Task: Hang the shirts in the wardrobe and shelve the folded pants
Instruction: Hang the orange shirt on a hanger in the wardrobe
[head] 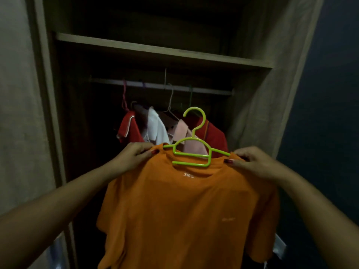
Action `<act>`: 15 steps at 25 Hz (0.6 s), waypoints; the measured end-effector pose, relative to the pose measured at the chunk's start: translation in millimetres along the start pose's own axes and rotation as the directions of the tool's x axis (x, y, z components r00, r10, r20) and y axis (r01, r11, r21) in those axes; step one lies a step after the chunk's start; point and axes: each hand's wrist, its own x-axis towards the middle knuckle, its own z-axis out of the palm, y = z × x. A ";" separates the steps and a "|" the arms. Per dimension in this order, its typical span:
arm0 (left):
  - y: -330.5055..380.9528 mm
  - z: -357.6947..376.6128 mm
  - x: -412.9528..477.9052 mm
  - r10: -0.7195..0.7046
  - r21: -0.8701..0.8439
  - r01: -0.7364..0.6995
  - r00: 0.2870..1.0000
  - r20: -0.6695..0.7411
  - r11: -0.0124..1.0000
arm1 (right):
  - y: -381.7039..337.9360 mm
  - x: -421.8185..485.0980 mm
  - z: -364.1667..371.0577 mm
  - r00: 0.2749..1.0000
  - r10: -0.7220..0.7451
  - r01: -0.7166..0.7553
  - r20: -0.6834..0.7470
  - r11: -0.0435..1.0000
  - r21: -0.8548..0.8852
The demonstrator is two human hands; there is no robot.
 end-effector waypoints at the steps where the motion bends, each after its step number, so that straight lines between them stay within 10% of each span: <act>1: 9.5 5.5 9.6 0.023 0.006 -0.023 0.999 0.037 1.000 | -1.5 -7.9 -6.9 1.000 0.013 -0.013 -0.009 1.000 0.025; 8: 58.8 42.4 97.7 0.261 0.253 -0.295 0.952 0.157 0.921 | -8.2 -60.4 -59.0 0.956 0.190 -0.178 -0.225 0.981 0.073; 15: 76.4 92.2 156.5 0.071 0.283 -0.145 0.964 0.257 0.948 | -7.7 -94.2 -70.5 0.859 0.369 -0.325 -0.355 0.929 0.180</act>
